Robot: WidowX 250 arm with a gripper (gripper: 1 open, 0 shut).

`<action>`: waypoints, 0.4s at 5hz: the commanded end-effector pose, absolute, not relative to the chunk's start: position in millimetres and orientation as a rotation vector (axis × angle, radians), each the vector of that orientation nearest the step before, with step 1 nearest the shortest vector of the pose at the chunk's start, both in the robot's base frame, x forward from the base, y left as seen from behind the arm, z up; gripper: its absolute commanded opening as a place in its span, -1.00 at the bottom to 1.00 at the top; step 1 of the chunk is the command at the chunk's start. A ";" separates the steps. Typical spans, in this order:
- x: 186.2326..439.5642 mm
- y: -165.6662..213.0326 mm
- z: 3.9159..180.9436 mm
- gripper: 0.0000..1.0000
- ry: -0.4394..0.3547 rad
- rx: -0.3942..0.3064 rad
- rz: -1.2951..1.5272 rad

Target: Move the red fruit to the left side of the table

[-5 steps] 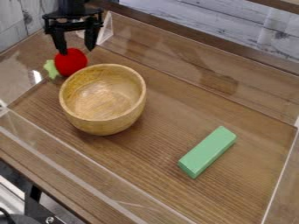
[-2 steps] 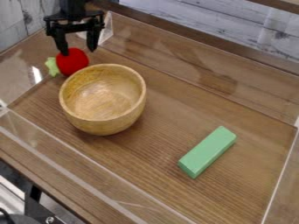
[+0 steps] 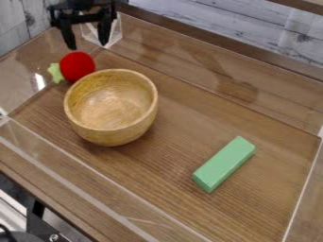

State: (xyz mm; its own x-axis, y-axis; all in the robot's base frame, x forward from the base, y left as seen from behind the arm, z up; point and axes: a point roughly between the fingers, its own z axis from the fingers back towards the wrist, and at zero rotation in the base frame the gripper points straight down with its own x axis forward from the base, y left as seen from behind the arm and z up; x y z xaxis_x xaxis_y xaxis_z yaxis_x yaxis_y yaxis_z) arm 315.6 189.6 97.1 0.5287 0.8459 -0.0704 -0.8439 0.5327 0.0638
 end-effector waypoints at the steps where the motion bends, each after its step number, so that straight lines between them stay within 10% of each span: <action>1: 320.5 180.5 140.4 1.00 -0.006 0.004 0.913; 2: 315.1 178.5 150.2 1.00 -0.009 -0.007 0.951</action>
